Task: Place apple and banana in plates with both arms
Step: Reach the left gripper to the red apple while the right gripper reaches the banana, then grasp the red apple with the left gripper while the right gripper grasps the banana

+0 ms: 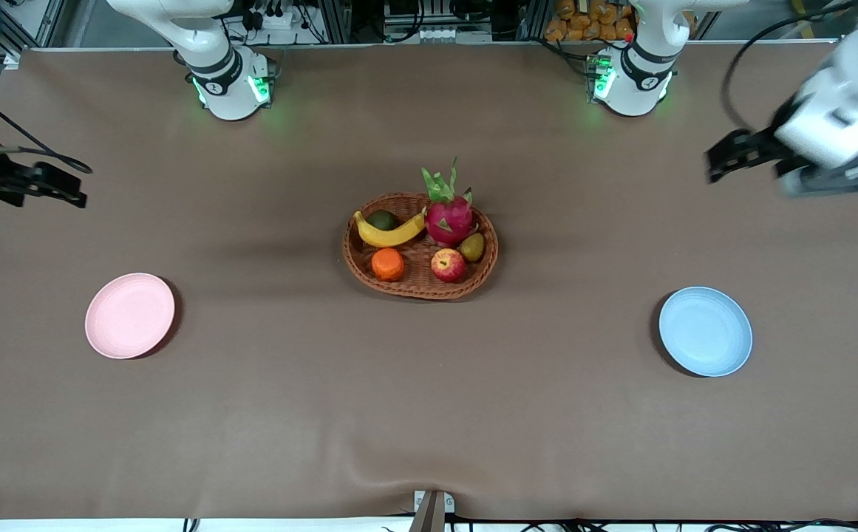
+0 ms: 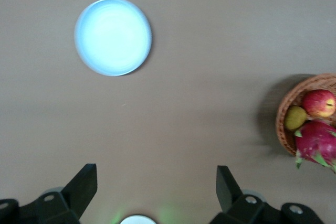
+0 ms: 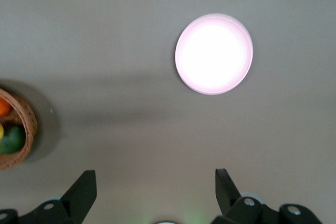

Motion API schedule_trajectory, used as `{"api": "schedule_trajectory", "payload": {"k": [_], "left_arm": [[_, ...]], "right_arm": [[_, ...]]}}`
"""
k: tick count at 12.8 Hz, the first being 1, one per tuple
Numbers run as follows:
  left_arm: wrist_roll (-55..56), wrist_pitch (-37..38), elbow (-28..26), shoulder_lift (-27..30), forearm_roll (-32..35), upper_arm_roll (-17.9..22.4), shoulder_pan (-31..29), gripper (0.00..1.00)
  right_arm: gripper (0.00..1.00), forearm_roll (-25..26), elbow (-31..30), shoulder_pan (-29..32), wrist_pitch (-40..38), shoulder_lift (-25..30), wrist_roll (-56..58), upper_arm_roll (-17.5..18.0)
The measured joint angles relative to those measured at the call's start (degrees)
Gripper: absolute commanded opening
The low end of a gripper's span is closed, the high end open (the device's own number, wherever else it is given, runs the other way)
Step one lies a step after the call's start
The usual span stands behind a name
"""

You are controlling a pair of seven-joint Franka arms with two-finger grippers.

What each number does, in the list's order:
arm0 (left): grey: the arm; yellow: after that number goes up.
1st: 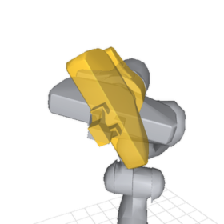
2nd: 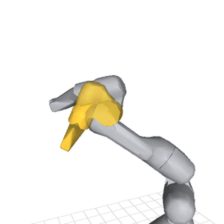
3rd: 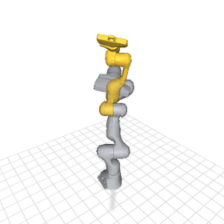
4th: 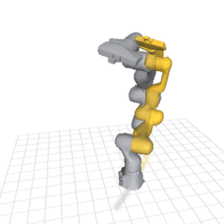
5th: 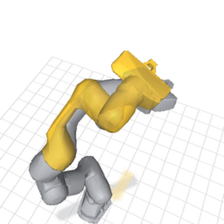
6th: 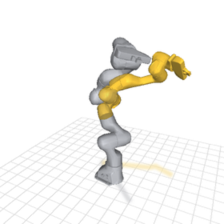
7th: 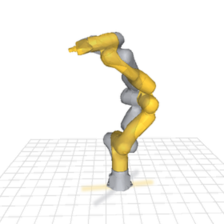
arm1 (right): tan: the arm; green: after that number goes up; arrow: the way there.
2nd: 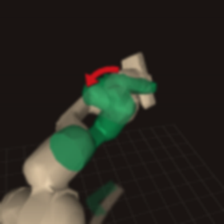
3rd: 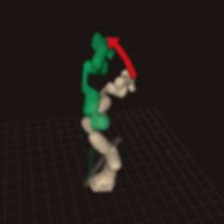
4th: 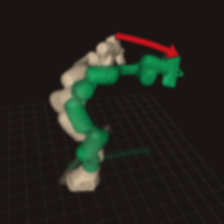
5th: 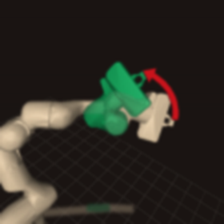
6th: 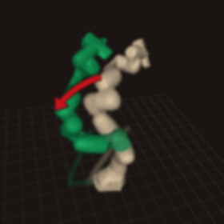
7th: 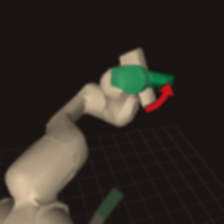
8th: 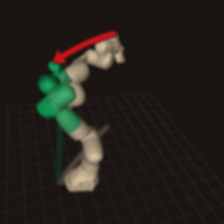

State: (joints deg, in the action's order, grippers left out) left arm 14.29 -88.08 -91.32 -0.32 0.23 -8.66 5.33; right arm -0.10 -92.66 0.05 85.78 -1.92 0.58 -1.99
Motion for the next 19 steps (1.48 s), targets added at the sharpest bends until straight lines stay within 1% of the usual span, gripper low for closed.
{"api": "schedule_trajectory", "payload": {"k": [2, 4, 6, 9, 11, 13, 14, 16, 17, 19], "left_arm": [[5.2, -4.3, 0.0, -4.7, -0.1, -1.4, 5.3, 1.0], [13.3, -9.7, 0.0, -10.2, -0.1, -1.9, 11.9, 1.0], [22.0, -17.1, 0.0, -16.2, 0.0, -1.9, 17.7, 1.0], [29.2, -30.5, 0.0, -25.6, 0.0, -1.9, 23.0, 1.0], [32.3, -37.2, 0.1, -31.1, 1.0, -1.7, 25.5, 1.0], [33.7, -39.3, 0.3, -35.1, 3.1, -1.6, 27.0, 1.0], [33.8, -39.6, 0.6, -36.5, 3.3, -1.6, 27.4, 1.0], [33.8, -39.7, 1.3, -38.1, 3.3, -1.6, 28.0, 1.0], [33.8, -39.7, 1.6, -38.6, 3.3, -1.6, 28.3, 1.0], [33.8, -39.7, 2.5, -39.4, 3.3, -1.6, 28.8, 1.0]], "right_arm": [[1.0, -2.3, 0.0, -0.4, -1.6, -2.7, 0.0, 0.0], [1.0, -4.8, -0.1, -1.8, -2.0, -5.6, -0.1, 0.1], [1.0, -8.3, -0.1, -4.0, -2.0, -8.9, -0.3, 0.2], [1.0, -14.2, -0.1, -6.3, -0.4, -13.1, -0.5, 0.2], [1.0, -17.5, -0.1, -6.5, 0.4, -15.0, -0.5, 0.2], [1.0, -21.3, -0.2, -7.1, 0.3, -16.8, -0.3, 0.3], [1.0, -22.2, -0.2, -8.2, 0.3, -17.5, -0.3, 0.3], [1.0, -22.6, -0.7, -10.9, 0.2, -18.4, -0.4, 0.4], [1.0, -23.1, -1.9, -11.9, 0.2, -18.4, -0.4, 0.4], [1.0, -25.7, -5.5, -12.9, 0.2, -18.7, -0.4, 0.4]]}}
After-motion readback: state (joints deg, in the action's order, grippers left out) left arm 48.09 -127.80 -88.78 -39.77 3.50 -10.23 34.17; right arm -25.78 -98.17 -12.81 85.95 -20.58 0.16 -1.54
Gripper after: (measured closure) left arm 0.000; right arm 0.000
